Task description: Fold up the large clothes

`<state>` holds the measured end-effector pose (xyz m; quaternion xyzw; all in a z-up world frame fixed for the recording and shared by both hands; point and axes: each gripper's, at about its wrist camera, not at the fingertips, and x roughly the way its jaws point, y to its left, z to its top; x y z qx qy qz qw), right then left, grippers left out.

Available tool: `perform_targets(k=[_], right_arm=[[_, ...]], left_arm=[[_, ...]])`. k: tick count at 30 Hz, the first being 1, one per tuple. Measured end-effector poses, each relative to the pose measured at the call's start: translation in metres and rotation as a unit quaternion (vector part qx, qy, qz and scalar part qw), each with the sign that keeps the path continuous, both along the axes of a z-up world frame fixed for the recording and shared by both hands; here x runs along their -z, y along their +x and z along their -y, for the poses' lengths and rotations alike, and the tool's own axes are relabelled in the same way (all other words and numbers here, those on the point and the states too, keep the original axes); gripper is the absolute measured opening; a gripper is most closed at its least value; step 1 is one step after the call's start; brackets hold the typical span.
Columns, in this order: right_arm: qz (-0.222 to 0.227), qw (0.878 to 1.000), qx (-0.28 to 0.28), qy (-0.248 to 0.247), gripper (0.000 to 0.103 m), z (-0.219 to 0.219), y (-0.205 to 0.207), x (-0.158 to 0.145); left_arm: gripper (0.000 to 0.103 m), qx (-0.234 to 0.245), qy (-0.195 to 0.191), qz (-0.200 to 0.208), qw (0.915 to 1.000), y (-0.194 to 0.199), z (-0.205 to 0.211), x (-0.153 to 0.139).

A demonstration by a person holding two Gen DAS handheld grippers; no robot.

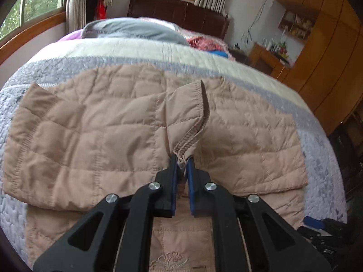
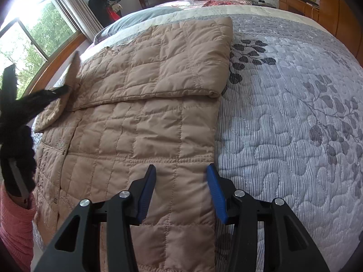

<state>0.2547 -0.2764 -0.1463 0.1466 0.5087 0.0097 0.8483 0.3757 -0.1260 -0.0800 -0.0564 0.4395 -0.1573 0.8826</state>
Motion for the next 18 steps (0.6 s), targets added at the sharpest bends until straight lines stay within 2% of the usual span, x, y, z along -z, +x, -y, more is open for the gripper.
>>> perform_targets(k=[3,5,10,12,13,16,18], right_arm=[[0.000,1.000,-0.002,-0.003,0.048,-0.001,0.001,0.002],[0.001,1.000,-0.003,-0.002,0.048,-0.001,0.002,0.003],[0.005,1.000,-0.003,0.005,0.048,0.002,0.001,0.003],[0.010,1.000,0.001,0.010,0.048,0.003,-0.001,-0.001],[0.014,1.000,0.005,0.009,0.048,0.004,-0.001,-0.004],[0.030,0.999,0.019,-0.009,0.048,0.003,-0.006,-0.018],[0.038,0.999,0.014,-0.011,0.048,-0.005,-0.008,-0.029]], left_arm=[[0.008,0.003,0.001,-0.043,0.9991,0.009,0.002,0.034],[0.008,0.004,-0.006,-0.041,0.9991,0.011,-0.007,0.044],[0.011,0.014,-0.034,-0.056,0.9978,0.003,-0.018,0.036],[0.018,0.022,-0.041,-0.067,0.9966,-0.006,-0.022,0.029],[0.018,0.030,-0.041,-0.069,0.9963,-0.013,-0.024,0.021],[0.021,0.049,-0.052,-0.056,0.9958,-0.036,-0.046,0.001],[0.027,0.042,-0.053,-0.037,0.9971,-0.044,-0.066,-0.011]])
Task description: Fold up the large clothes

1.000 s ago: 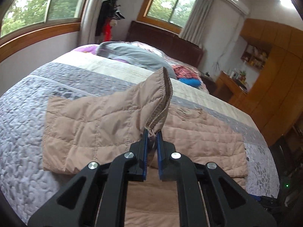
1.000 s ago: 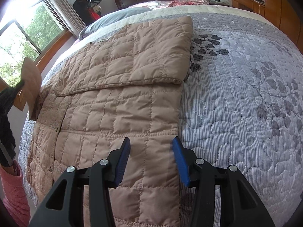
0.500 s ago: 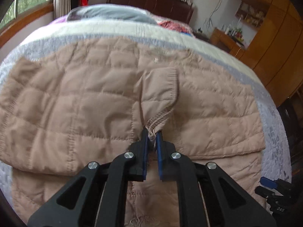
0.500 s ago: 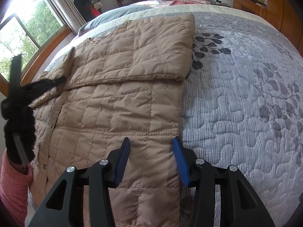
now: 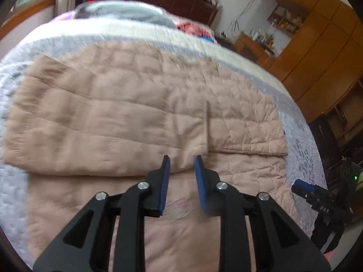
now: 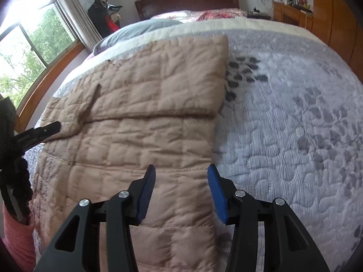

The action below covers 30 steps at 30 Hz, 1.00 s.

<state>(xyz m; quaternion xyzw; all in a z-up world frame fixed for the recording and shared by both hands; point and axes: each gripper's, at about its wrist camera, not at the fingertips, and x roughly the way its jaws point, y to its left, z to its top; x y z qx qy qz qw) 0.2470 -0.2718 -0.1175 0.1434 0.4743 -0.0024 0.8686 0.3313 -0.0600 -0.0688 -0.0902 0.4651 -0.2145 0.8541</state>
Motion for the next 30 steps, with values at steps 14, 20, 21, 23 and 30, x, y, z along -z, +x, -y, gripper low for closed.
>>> perform_targets(k=[14,20,21,23,30], right_arm=[[-0.072,0.989,-0.113,0.054,0.048,-0.112,0.096,-0.016],[-0.088,0.984,-0.129,0.089,0.048,-0.146,0.143,-0.008],[-0.090,0.983,-0.132,0.090,0.048,-0.150,0.150,-0.006],[-0.100,0.982,-0.135,0.091,0.047,-0.162,0.166,0.000],[-0.092,0.980,-0.151,0.086,0.009,-0.173,0.180,0.005]], left_arm=[[0.027,-0.069,0.107,-0.046,0.9908,0.065,-0.069,0.036],[0.027,-0.068,0.074,-0.054,0.9935,0.071,-0.076,0.047],[0.027,-0.067,0.071,-0.055,0.9937,0.071,-0.078,0.047],[0.028,-0.066,0.064,-0.055,0.9943,0.071,-0.081,0.047],[0.028,-0.079,0.001,-0.032,0.9964,0.056,-0.103,0.015]])
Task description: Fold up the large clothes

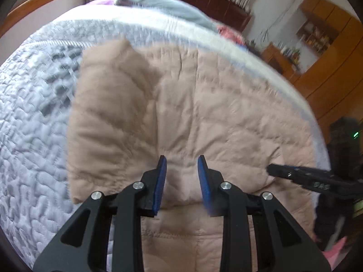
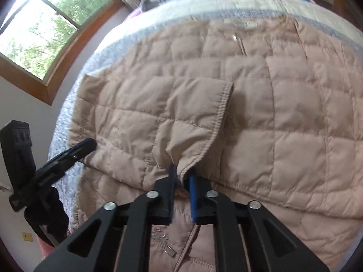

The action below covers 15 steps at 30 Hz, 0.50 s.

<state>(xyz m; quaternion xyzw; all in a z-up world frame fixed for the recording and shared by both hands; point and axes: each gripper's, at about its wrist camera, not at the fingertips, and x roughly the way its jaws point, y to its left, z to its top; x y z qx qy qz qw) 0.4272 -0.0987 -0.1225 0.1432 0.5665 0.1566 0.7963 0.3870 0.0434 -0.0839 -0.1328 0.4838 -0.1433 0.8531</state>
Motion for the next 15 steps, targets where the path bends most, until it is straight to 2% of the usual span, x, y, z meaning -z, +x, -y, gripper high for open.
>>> perform_targets(k=[2,6,11,15], right_arm=[[0.027,1.000,0.001,0.000,0.009,0.007,-0.004,-0.019],[0.076,0.997,0.010,-0.017,0.009,0.027,-0.015,-0.057],[0.121,0.989,0.055,-0.058,0.009,0.070,-0.033,-0.087],[0.128,0.984,0.097,-0.072,0.009,0.106,-0.039,-0.088]], left_arm=[[0.028,-0.019,-0.004,0.035,0.9992,-0.003,-0.011,-0.020],[0.028,-0.043,0.001,0.077,0.9961,-0.002,-0.021,-0.046],[0.028,-0.035,0.007,0.065,0.9973,0.010,-0.010,-0.043],[0.028,-0.007,0.031,0.052,0.9981,0.020,0.017,-0.032]])
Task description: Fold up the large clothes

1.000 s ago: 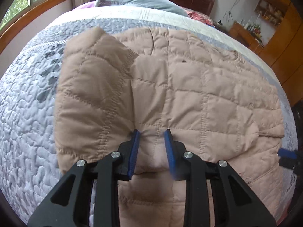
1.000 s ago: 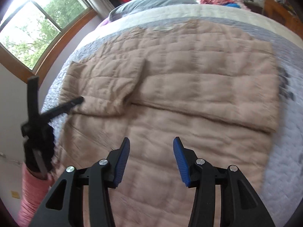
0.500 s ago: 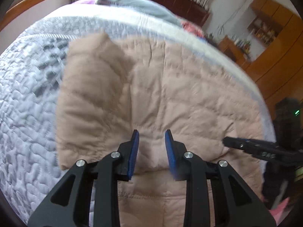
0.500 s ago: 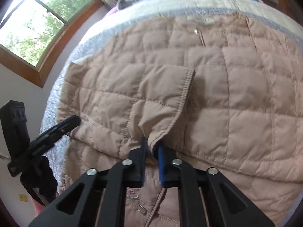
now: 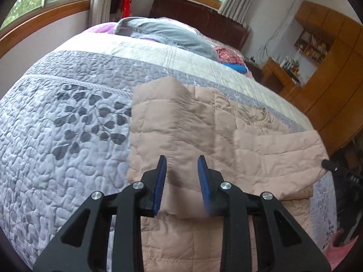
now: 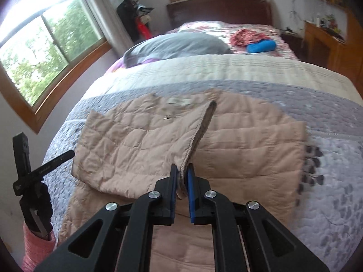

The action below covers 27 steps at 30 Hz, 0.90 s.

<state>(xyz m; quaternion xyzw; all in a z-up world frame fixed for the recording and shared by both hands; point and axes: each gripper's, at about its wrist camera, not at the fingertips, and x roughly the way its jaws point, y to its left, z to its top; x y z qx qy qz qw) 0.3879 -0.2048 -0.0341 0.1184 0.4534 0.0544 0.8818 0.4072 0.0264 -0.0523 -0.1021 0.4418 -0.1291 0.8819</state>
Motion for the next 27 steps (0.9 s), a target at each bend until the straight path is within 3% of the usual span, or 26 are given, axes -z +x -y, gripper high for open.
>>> perform_targets(k=[4,10,16,19,20,21,24,27], right_arm=[[-0.009,0.999,0.038,-0.008,0.009,0.038,-0.004,0.011],[-0.057,0.996,0.061,0.013,0.009,0.062,0.000,0.062],[-0.088,0.993,0.065,0.034,0.010,0.065,0.006,0.108],[-0.087,0.994,0.064,0.017,0.011,0.059,0.004,0.103],[-0.085,0.994,0.067,0.015,0.016,0.058,0.005,0.100],[-0.076,0.994,0.076,0.011,0.021,0.058,-0.002,0.091],[-0.032,0.996,0.083,-0.021,0.025,0.052,-0.017,0.059],[-0.013,0.998,0.058,-0.001,0.025,0.036,-0.025,0.034]], left_arm=[[0.028,0.023,0.020,-0.020,0.9993,0.014,0.023,0.017],[0.028,0.030,0.060,-0.055,0.9963,0.031,0.045,0.053],[0.029,0.035,0.088,-0.042,0.9946,0.030,0.050,0.067],[0.028,0.029,0.085,-0.047,0.9948,0.032,0.048,0.064],[0.028,0.027,0.080,-0.051,0.9951,0.033,0.046,0.061],[0.028,0.023,0.078,-0.052,0.9953,0.030,0.043,0.055],[0.029,0.023,0.070,-0.030,0.9969,0.014,0.044,0.033],[0.029,0.035,0.075,-0.008,0.9965,-0.003,0.060,0.013]])
